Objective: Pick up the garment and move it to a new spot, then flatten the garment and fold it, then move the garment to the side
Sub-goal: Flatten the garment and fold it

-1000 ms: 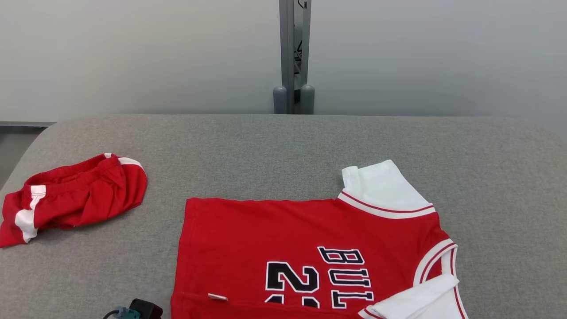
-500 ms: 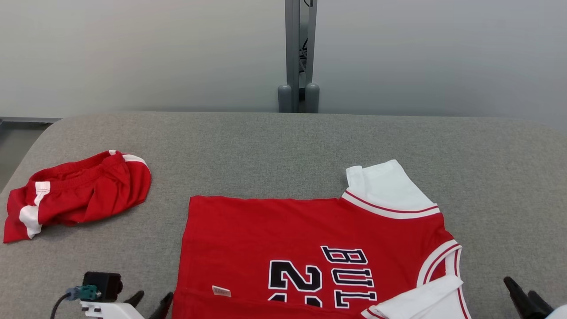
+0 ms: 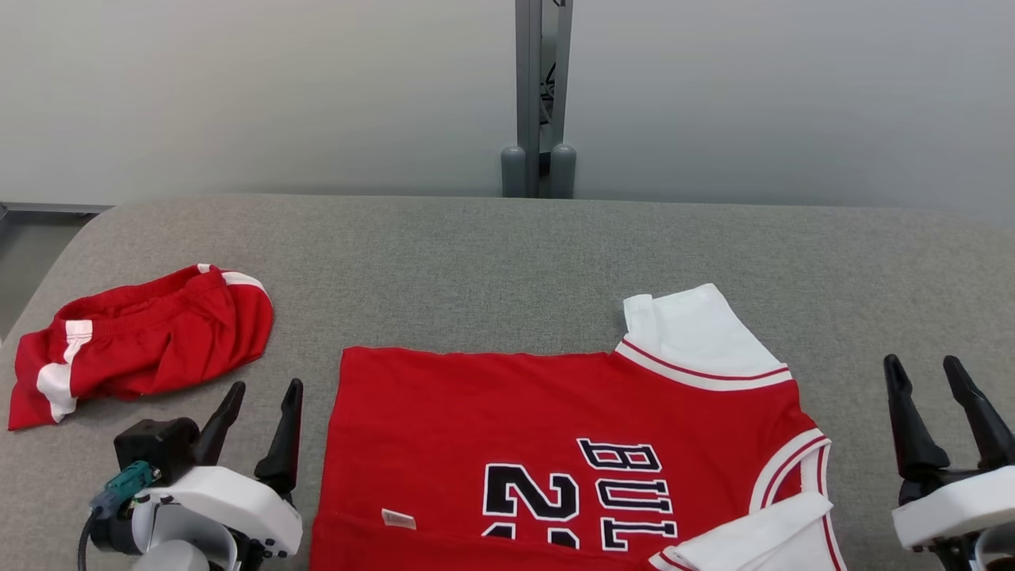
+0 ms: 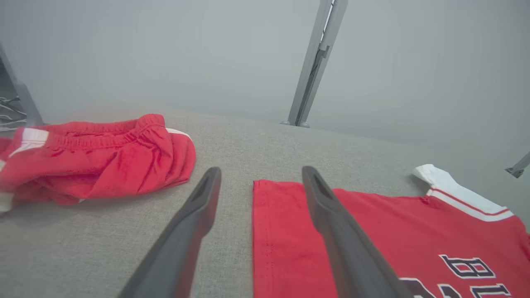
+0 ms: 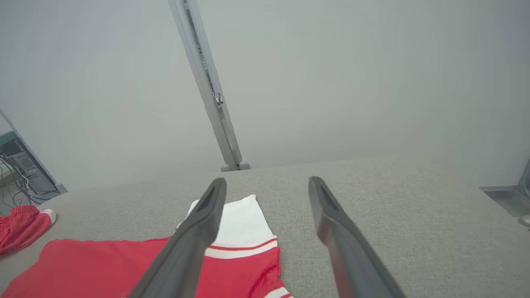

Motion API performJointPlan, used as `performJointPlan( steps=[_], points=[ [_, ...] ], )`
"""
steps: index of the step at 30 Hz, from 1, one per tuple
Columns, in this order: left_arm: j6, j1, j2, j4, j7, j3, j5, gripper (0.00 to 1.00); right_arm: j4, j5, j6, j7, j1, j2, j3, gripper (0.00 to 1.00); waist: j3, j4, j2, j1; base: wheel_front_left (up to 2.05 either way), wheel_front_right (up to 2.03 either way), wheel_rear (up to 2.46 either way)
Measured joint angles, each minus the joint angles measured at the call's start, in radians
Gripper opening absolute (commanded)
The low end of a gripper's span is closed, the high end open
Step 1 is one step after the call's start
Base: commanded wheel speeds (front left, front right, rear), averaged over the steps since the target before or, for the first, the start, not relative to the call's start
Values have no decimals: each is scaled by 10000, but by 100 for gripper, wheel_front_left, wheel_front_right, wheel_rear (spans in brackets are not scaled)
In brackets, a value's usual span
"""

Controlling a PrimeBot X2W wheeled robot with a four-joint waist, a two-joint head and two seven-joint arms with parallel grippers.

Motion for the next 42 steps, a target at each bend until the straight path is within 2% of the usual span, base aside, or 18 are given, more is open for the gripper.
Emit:
performJointPlan(
  steps=[3,5,10,15,21,24,27,30,35,42],
  points=[
    [-213,-129,-487,359,-190,270,499,100,525,-382,0,-903,-212,-4,479,100,-1,-56,0,0,0,0,0],
    [-341,-138,-965,174,-211,790,1250,100,932,-740,0,-1262,-305,-19,790,100,16,-73,0,0,0,0,0],
    [-765,310,-2416,-219,-224,2253,2828,100,1931,-955,0,-1697,-567,272,1281,100,79,-151,0,0,0,0,0],
    [-1360,709,-3200,-161,-224,3258,4201,100,2523,-890,0,-1927,-952,545,1549,100,166,-245,0,0,0,0,0],
    [-1931,811,-3578,278,-224,3791,5154,100,3335,-767,2,-1969,-1778,537,1948,100,438,-309,0,0,0,0,0],
    [-2125,747,-3693,456,-224,3877,5409,100,4029,-752,2,-1956,-2607,251,2491,100,678,-284,0,0,0,0,0],
    [-2268,490,-3777,531,-224,3833,5607,100,4711,-224,2,-1613,-3717,6,2815,100,961,-181,0,0,0,0,0],
    [-2357,252,-3783,562,-224,3793,5697,100,5450,403,0,-1016,-4823,-326,3081,100,1262,-2,0,0,0,0,0],
    [-2489,-101,-3806,545,-224,3195,5515,100,6452,1806,2,483,-6289,-892,3741,100,1784,474,0,0,0,0,0],
    [-2322,-502,-3802,268,-224,2754,5150,100,7457,3183,0,1900,-7693,-1778,4585,100,2537,1261,0,0,0,0,0]
  ],
)
